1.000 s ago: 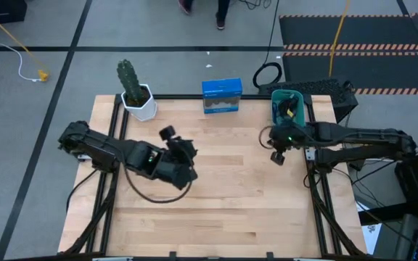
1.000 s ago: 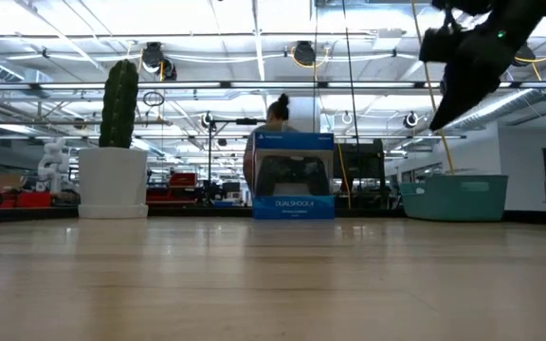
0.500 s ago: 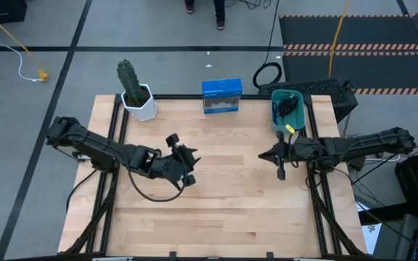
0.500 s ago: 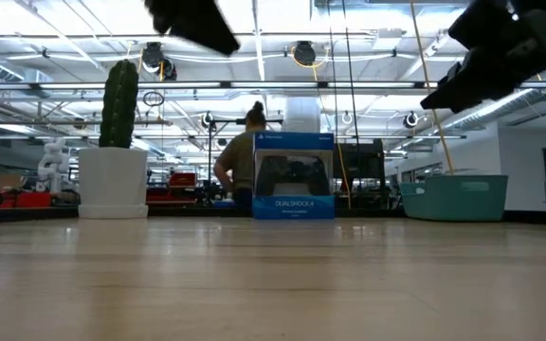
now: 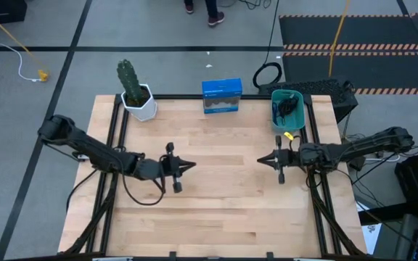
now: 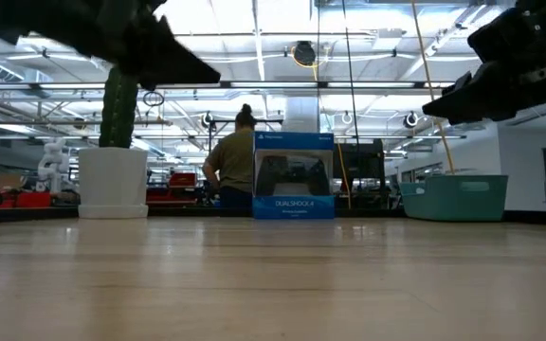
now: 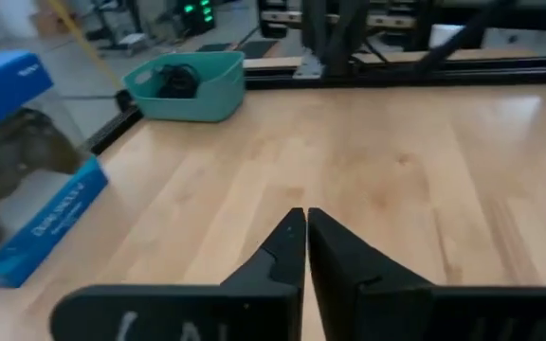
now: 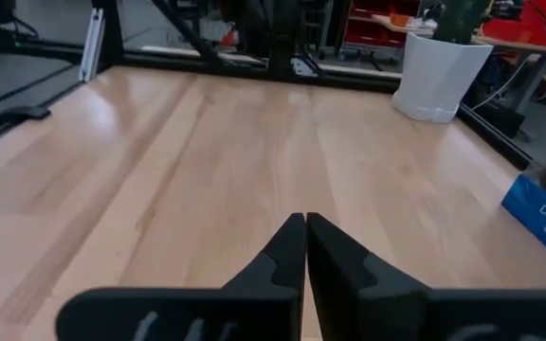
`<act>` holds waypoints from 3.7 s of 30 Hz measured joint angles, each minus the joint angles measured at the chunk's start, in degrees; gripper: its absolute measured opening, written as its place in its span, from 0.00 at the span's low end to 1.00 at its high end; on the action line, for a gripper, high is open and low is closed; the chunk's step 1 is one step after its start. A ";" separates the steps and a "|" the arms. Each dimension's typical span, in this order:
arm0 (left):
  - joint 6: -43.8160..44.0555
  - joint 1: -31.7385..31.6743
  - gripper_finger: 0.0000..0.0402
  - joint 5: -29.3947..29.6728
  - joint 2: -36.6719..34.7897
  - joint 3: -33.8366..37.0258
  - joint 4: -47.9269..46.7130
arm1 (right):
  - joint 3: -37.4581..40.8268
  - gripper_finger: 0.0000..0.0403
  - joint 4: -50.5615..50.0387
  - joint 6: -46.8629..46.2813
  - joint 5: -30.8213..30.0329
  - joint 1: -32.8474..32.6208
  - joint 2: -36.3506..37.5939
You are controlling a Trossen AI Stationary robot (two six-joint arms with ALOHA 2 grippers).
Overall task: Pick and place USB-C Cables
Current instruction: Return to Home Position
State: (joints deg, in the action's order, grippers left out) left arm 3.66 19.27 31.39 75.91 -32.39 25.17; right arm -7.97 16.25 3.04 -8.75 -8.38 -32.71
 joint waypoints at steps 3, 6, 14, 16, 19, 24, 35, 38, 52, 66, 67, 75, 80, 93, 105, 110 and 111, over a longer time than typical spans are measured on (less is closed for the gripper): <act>-2.63 -0.91 0.01 -3.58 0.03 4.86 7.89 | 1.01 0.02 0.14 1.75 0.00 0.00 0.05; -3.65 -2.53 0.03 -7.21 0.03 9.76 15.56 | 2.87 0.02 2.15 3.25 0.00 0.02 0.15; -3.59 -6.30 0.03 -15.19 -2.98 20.48 27.49 | 6.85 0.00 9.28 9.79 -0.06 0.02 0.69; -3.84 -6.85 0.01 -16.14 -5.03 22.84 29.46 | 6.85 0.00 9.18 10.30 -0.07 0.02 1.23; -4.10 -7.41 0.02 -16.56 -9.63 27.19 31.45 | 6.88 0.00 9.02 10.34 -0.07 0.02 2.51; -5.45 -7.47 0.04 -17.95 -17.55 31.74 31.88 | 6.98 0.00 8.20 11.39 0.00 0.02 4.99; -11.68 -7.85 0.04 -22.38 -32.42 31.85 21.47 | 7.02 0.00 6.40 12.03 0.04 0.02 11.24; -12.26 -8.00 0.02 -22.38 -36.79 31.83 18.19 | 7.07 0.00 5.03 12.49 0.04 0.02 13.91; -13.22 -8.00 0.01 -22.34 -53.60 31.83 2.55 | 7.11 0.00 -7.27 13.33 3.88 0.04 30.98; -13.02 -8.00 0.01 -22.27 -57.30 31.83 -1.53 | 7.11 0.00 -9.96 11.95 11.48 2.63 32.54; -12.78 -8.00 0.02 -22.27 -57.30 31.83 -1.53 | 7.11 0.00 -10.07 11.51 11.78 2.91 32.54; -9.65 -8.00 0.01 -22.25 -57.30 31.83 -1.49 | 7.11 0.00 -9.30 9.78 8.22 5.71 32.54; -9.51 -8.00 0.03 -22.17 -57.30 31.83 -1.49 | 7.11 0.00 -12.34 7.93 3.07 6.23 32.54; -6.85 -8.00 0.03 -21.90 -57.30 31.81 -8.15 | 7.11 0.00 -13.73 0.68 2.86 6.21 32.37; -10.19 -8.23 0.01 -21.90 -57.33 31.81 -8.34 | 7.11 0.00 -13.81 0.75 2.84 6.21 32.37; -10.85 -10.30 0.03 -22.35 -58.78 31.81 -8.03 | 7.11 0.00 -13.89 0.79 2.84 6.21 32.37; -11.13 -10.71 0.03 -22.98 -59.24 31.81 -8.03 | 7.11 0.00 -13.90 0.79 2.84 6.21 32.37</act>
State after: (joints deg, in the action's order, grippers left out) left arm -7.47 8.55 8.41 16.67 -0.58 17.15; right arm -0.86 2.35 3.84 -5.91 -2.17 -0.34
